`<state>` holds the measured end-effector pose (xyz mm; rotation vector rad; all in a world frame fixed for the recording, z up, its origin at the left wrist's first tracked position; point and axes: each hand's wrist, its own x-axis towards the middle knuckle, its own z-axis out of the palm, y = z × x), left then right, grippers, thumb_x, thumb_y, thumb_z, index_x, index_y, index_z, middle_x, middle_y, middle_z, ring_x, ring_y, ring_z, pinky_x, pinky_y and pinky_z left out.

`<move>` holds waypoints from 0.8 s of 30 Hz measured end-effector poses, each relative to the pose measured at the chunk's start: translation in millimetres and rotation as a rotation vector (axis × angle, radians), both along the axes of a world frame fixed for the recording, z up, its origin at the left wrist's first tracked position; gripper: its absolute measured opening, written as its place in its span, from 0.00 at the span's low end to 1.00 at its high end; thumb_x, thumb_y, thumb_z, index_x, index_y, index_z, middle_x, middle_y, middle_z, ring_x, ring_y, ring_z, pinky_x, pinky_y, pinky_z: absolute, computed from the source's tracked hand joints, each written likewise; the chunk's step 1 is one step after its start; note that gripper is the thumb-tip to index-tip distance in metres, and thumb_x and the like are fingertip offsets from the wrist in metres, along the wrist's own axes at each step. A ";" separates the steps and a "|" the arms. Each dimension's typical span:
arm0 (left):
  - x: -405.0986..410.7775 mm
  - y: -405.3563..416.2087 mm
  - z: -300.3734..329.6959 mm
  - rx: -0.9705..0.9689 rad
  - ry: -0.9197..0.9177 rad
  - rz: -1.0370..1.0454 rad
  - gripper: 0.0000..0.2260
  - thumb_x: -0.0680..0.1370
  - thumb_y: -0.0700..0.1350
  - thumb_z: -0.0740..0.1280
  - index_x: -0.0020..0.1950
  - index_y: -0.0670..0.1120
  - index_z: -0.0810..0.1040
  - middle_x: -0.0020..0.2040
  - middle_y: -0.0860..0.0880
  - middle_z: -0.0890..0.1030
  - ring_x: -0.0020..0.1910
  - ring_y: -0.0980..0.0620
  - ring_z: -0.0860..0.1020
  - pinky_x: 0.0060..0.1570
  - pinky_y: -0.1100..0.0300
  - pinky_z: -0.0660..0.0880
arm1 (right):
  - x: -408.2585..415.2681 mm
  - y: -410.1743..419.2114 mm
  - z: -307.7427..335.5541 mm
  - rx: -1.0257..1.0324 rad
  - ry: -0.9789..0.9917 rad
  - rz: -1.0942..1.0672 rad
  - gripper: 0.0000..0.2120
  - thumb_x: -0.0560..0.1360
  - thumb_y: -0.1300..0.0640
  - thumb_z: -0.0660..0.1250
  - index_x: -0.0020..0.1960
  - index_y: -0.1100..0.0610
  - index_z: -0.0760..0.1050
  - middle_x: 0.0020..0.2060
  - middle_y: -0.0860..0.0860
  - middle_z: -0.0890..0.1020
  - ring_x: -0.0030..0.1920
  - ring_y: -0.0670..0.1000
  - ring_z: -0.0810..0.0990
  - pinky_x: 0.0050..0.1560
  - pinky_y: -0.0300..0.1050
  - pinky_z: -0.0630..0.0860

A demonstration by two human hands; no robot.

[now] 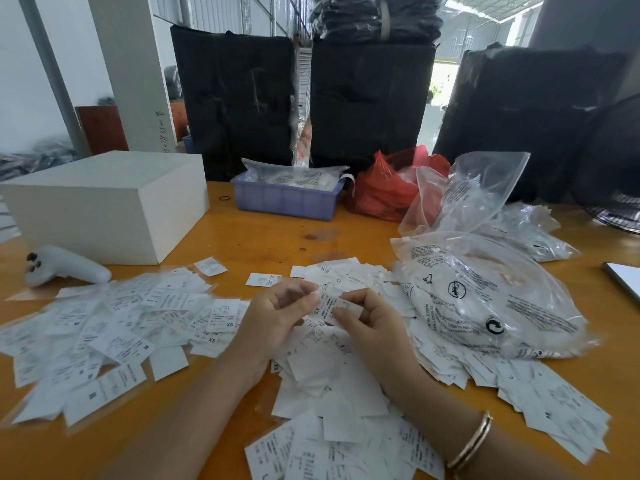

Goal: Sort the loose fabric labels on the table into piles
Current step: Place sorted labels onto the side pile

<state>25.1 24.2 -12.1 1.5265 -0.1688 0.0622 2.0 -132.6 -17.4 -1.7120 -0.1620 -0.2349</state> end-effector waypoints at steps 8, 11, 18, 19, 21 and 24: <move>1.4 2.1 -0.8 0.107 0.008 0.021 0.08 0.71 0.48 0.73 0.49 0.53 0.81 0.40 0.57 0.84 0.40 0.61 0.81 0.35 0.72 0.73 | 2.0 -2.3 -2.1 0.040 -0.026 -0.034 0.04 0.75 0.57 0.68 0.45 0.48 0.77 0.35 0.50 0.83 0.36 0.46 0.79 0.37 0.37 0.74; 2.9 2.9 -3.0 0.134 0.011 0.048 0.08 0.70 0.52 0.74 0.47 0.54 0.82 0.41 0.59 0.84 0.42 0.62 0.81 0.37 0.71 0.73 | 3.2 -2.6 -3.2 0.045 -0.015 -0.034 0.04 0.76 0.55 0.68 0.44 0.46 0.77 0.35 0.58 0.79 0.37 0.52 0.76 0.40 0.51 0.74; 4.0 1.5 -2.9 0.032 0.052 0.039 0.04 0.71 0.46 0.74 0.44 0.52 0.83 0.38 0.54 0.84 0.39 0.58 0.82 0.36 0.66 0.76 | 4.2 -0.3 -5.2 -0.055 0.065 0.076 0.04 0.77 0.57 0.66 0.45 0.48 0.76 0.33 0.54 0.82 0.32 0.56 0.79 0.34 0.48 0.72; 3.6 1.8 -2.8 0.019 0.053 0.035 0.04 0.71 0.46 0.73 0.44 0.53 0.83 0.39 0.54 0.84 0.38 0.58 0.81 0.36 0.66 0.76 | 4.2 -0.3 -5.2 -0.071 0.069 0.078 0.04 0.77 0.58 0.66 0.45 0.49 0.76 0.35 0.52 0.83 0.34 0.54 0.81 0.34 0.47 0.73; 3.7 2.8 -3.2 0.024 0.040 0.029 0.04 0.71 0.47 0.73 0.45 0.53 0.83 0.38 0.55 0.83 0.37 0.61 0.80 0.35 0.68 0.75 | 4.1 -0.9 -4.8 -0.084 0.080 0.092 0.05 0.77 0.59 0.65 0.45 0.51 0.76 0.38 0.52 0.84 0.39 0.52 0.84 0.35 0.43 0.74; 3.9 3.3 -4.1 0.110 0.016 0.012 0.07 0.71 0.47 0.73 0.48 0.54 0.81 0.33 0.51 0.79 0.35 0.60 0.79 0.35 0.69 0.75 | 2.7 -0.2 -3.6 -0.082 0.098 0.121 0.05 0.78 0.60 0.63 0.45 0.52 0.76 0.35 0.48 0.83 0.37 0.45 0.84 0.34 0.37 0.74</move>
